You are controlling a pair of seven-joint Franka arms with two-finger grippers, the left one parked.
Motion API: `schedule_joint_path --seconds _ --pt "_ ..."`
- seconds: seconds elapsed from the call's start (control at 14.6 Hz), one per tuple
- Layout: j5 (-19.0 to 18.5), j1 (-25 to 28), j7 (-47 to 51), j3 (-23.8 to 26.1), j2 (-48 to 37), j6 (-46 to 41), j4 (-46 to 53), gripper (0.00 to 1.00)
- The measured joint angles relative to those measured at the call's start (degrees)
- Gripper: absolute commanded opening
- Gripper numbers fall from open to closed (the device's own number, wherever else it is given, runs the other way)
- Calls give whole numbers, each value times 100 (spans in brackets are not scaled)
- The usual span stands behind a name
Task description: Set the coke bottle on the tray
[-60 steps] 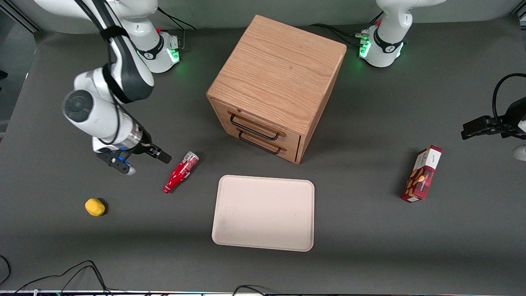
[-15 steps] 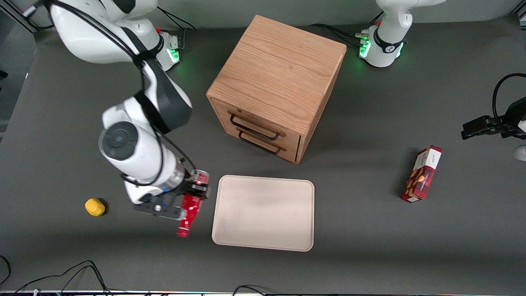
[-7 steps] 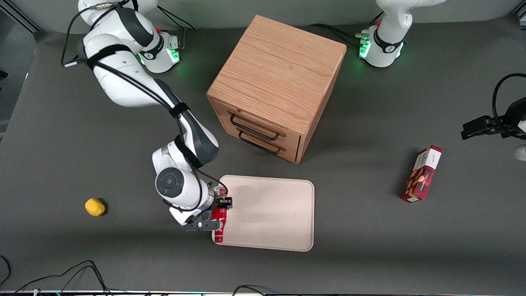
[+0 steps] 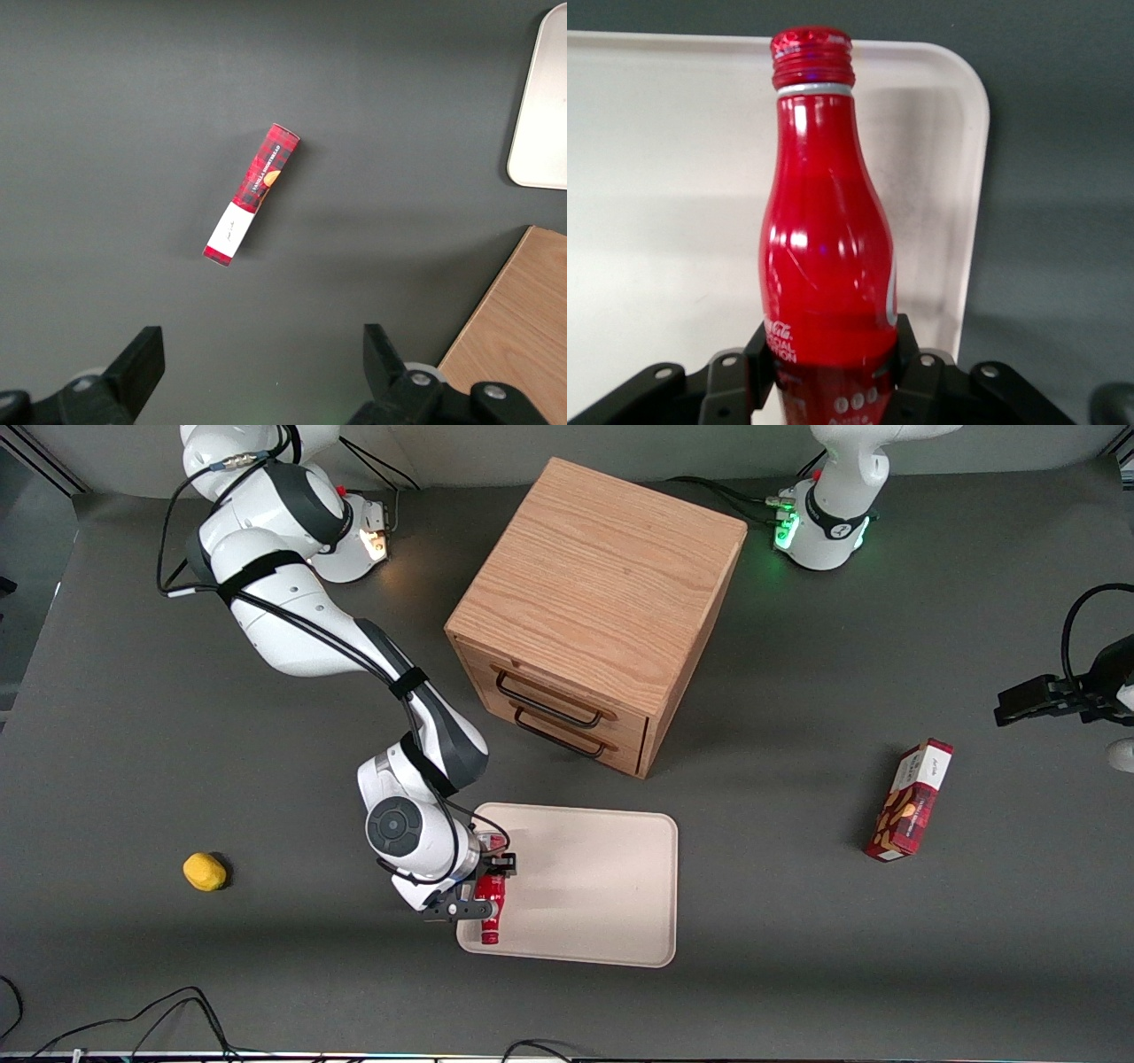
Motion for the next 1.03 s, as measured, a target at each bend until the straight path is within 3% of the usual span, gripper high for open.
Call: schedule_joint_path --seconds 0.07,0.14,0.69,1.03 --pt "0 0 2 -2 38 100 -15 62" --pt "0 1 13 -2 62 160 -24 100" --pt "0 -19 53 -20 -97 143 4 100" --pt "-7 -469 -240 -262 -1455 -1508 -179 100"
